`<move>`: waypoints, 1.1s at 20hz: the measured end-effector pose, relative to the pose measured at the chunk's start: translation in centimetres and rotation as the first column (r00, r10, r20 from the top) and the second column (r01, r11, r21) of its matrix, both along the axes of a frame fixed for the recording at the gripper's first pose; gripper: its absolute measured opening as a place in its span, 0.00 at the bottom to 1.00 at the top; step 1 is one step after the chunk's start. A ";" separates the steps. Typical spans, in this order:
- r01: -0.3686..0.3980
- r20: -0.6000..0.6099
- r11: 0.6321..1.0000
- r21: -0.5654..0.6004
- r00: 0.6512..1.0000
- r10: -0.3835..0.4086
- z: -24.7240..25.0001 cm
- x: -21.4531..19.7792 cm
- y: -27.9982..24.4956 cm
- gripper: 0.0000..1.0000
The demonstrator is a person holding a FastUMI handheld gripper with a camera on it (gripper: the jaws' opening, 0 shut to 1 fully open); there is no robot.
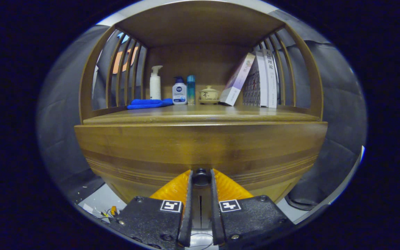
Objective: Pull open the drawer, take out the items inside it, and place them on the countertop above the cabinet.
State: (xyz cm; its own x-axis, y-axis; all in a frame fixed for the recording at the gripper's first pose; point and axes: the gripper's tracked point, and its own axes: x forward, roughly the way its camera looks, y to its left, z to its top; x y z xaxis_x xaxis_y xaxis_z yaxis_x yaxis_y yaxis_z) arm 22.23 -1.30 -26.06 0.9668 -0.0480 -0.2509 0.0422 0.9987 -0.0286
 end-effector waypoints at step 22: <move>-0.016 -0.022 0.999 0.039 1.000 0.017 -0.4 -8.2 0.1 0.23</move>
State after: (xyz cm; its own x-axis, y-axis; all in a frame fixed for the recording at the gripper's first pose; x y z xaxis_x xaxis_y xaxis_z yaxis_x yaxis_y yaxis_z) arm 14.04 -1.21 -26.41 0.9616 -0.0218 -0.2736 0.0254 0.9996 0.0095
